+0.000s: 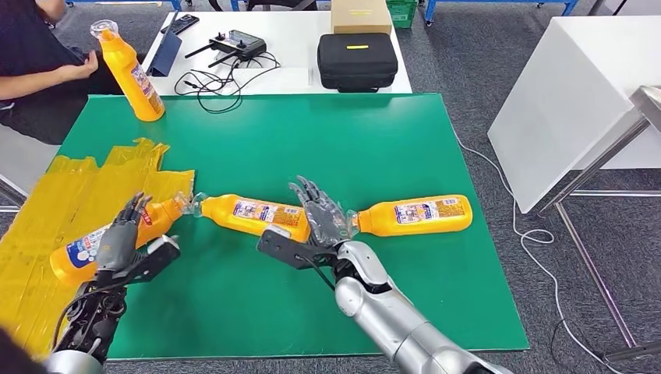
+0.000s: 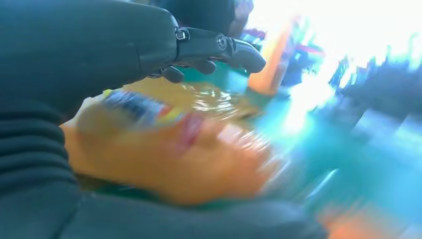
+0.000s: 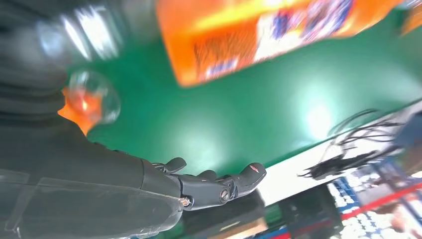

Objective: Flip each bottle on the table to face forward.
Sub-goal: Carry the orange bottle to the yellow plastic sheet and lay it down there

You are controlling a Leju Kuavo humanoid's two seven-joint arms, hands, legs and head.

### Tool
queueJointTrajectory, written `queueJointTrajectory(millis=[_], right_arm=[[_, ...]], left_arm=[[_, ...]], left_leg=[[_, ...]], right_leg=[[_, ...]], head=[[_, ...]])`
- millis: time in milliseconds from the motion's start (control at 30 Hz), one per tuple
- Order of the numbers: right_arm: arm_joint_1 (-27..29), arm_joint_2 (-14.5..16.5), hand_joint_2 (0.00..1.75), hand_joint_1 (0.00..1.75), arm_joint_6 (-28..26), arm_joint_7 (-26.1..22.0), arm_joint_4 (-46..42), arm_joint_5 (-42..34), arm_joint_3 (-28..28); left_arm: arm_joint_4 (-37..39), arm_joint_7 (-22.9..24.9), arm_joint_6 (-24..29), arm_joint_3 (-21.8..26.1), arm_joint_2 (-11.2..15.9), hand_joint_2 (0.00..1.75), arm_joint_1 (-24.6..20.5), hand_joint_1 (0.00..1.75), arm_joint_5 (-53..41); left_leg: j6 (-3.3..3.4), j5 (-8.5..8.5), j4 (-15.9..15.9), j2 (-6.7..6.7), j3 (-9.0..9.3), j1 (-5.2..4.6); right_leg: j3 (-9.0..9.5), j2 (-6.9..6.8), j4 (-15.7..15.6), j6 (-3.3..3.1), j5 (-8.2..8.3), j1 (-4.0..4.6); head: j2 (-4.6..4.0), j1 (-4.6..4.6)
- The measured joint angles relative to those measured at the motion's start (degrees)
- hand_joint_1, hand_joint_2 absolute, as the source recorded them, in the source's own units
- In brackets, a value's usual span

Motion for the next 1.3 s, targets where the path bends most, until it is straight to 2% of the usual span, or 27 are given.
queueJointTrajectory(millis=[100, 133, 267, 367, 500, 633, 933, 1033, 1300], right_arm=[[-2.57, 0.22, 1.75, 0.00, 2.09, 1.62, 2.03, 2.24, -1.74], [-3.30, 0.37, 1.75, 0.00, 2.74, 1.98, 2.64, 2.74, -2.16], [-5.25, 1.14, 1.75, 0.00, 5.35, 3.29, 4.89, 4.42, -3.30], [-5.97, 1.70, 1.75, 0.00, 6.40, 3.81, 6.17, 4.95, -3.64], [-6.61, 2.44, 1.75, 0.00, 9.47, 4.28, 7.60, 5.78, -3.69], [-6.83, 3.75, 1.75, 0.00, 12.74, 4.85, 8.89, 6.55, -3.67], [-7.06, 5.28, 1.75, 0.00, 14.68, 6.41, 10.54, 7.33, -3.65], [-7.08, 5.45, 1.75, 0.00, 15.04, 8.62, 11.08, 8.19, -3.64], [-7.07, 4.85, 1.75, 0.00, 16.18, 18.72, 12.78, 13.55, -3.03]], left_arm=[[-7.00, -1.11, -5.68, -5.12, -1.03, 0.00, 0.87, 0.00, 26.54], [-9.29, -1.21, -6.34, -7.21, -1.20, 0.00, 1.25, 0.00, 32.32], [-17.93, -1.42, -7.24, -15.19, -1.55, 0.00, 3.30, 0.00, 41.82], [-22.37, -1.44, -7.32, -19.22, -1.66, 0.00, 4.43, 0.00, 43.73], [-26.88, -1.44, -7.28, -21.98, -1.64, 0.00, 5.82, 0.00, 46.04], [-31.43, -1.44, -6.58, -23.37, -1.34, 0.00, 7.60, 0.00, 47.79], [-37.14, -1.44, -6.96, -24.35, -0.53, 0.00, 11.04, 0.00, 49.02], [-38.67, -1.44, -7.56, -24.54, -0.46, 0.00, 11.80, 0.00, 49.23], [-43.85, -1.44, -10.56, -25.76, -1.02, 0.00, 13.91, 0.00, 50.15]], left_leg=[[0.00, 0.00, 0.01, -0.04, -0.08, 0.00], [0.00, 0.00, 0.01, -0.05, -0.10, 0.00], [0.01, -0.02, 0.00, -0.04, -0.19, 0.00], [0.01, -0.02, 0.00, -0.02, -0.21, 0.00], [0.01, -0.02, 0.00, -0.01, -0.20, 0.01], [0.01, -0.02, 0.00, -0.01, -0.20, 0.03], [0.01, -0.02, -0.01, -0.03, -0.21, 0.00], [0.01, -0.02, -0.01, -0.03, -0.21, -0.01], [0.01, -0.03, -0.01, -0.01, -0.20, -0.02]], right_leg=[[-0.05, -0.02, 0.00, 0.00, 0.00, 0.00], [-0.06, -0.02, 0.00, 0.01, -0.01, 0.00], [-0.13, -0.02, 0.00, 0.01, -0.01, -0.01], [-0.15, -0.02, -0.01, 0.01, -0.01, -0.01], [-0.15, -0.02, -0.01, 0.01, -0.01, -0.01], [-0.16, -0.02, 0.00, 0.00, -0.01, 0.01], [-0.16, -0.02, 0.00, 0.00, -0.02, 0.01], [-0.16, -0.02, -0.01, 0.00, -0.02, 0.00], [-0.16, -0.02, -0.02, 0.00, -0.02, -0.01]], head=[[0.00, -0.01], [0.00, -0.02], [0.00, -0.01], [0.00, 0.00], [0.00, -0.01], [0.00, -0.02], [0.00, -0.01], [0.00, -0.01], [-0.01, -0.01]])
